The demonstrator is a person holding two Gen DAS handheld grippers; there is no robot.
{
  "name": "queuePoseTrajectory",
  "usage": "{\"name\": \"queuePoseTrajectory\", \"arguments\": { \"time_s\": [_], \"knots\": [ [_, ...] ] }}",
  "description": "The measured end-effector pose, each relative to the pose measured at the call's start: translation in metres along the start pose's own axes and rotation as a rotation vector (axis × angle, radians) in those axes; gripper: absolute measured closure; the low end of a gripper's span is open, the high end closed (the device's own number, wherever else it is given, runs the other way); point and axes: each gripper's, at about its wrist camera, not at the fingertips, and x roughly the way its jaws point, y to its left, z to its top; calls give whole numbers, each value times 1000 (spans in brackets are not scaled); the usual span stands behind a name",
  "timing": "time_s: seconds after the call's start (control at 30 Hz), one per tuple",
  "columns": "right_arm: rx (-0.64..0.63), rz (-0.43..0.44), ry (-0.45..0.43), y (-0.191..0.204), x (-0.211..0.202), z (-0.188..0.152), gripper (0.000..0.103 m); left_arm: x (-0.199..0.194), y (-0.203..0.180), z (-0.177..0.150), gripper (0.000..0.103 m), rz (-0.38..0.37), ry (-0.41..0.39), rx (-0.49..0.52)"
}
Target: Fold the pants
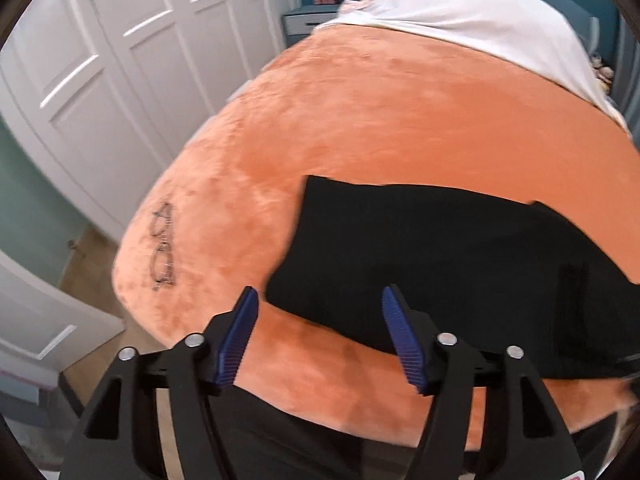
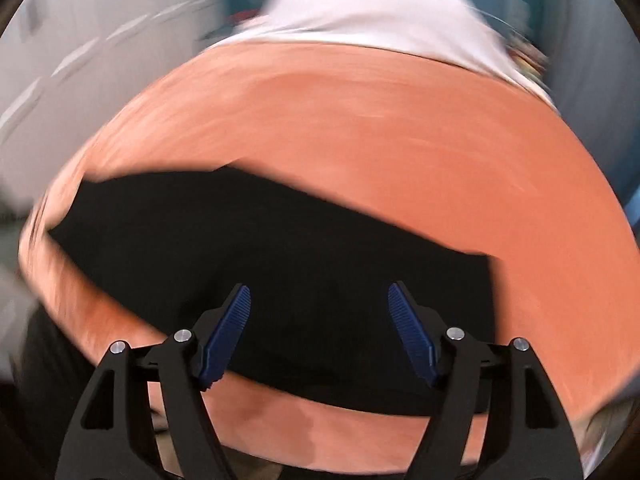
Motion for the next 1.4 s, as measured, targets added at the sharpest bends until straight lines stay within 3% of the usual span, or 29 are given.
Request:
{"name": "queuePoseTrajectory", "arguments": {
  "time_s": [0.13,0.17,0.2,0.3,0.37,0.5,0.6,0.67,0.77,0.8,0.87,0.93,1.0,1.07,1.17,1.2,1.27,1.33,1.4],
  "knots": [
    [-145,-32,35,53,41,-3,35,-10,-29,-7,38,7,-4,69],
    [-133,-26,53,54,51,-1,43,-11,-34,-9,38,10,-11,95],
    [-92,6,81,50,62,1,61,-14,-39,-10,38,9,-18,103],
    [42,96,123,29,72,-1,81,-13,-42,-12,37,-22,-5,100],
    [154,170,128,11,65,3,89,-13,-42,-14,37,-42,3,88],
    [415,276,-9,-34,17,19,90,-13,-41,-16,37,-43,6,86],
    [396,279,-64,-32,2,34,91,-11,-42,-16,37,-45,11,85],
    [315,274,-15,-12,23,38,90,-9,-44,-16,37,-46,24,90],
    [190,262,204,26,92,22,83,-10,-46,-19,37,-37,27,104],
    [168,235,154,31,88,17,80,-12,-45,-20,37,-37,25,110],
    [200,282,108,25,68,20,64,-15,-42,-22,30,-38,14,114],
    [319,358,4,-7,35,20,67,-16,-40,-24,29,-33,4,117],
    [395,284,-51,-47,12,19,70,-13,-42,-24,29,-27,5,119],
    [453,168,-78,-92,-1,12,81,-11,-46,-22,29,-30,12,121],
    [584,21,-26,-173,10,-10,88,-12,-53,-19,29,-44,16,114],
    [593,-4,9,-187,20,-18,88,-13,-56,-18,29,-51,19,109],
    [586,-45,173,-213,67,-47,93,-11,-60,-17,27,-62,38,98],
    [611,-9,143,-215,72,-52,95,-7,-62,-17,27,-75,71,87],
    [612,-17,78,-213,50,-45,91,-4,-61,-18,27,-62,83,80]
  ]
}}
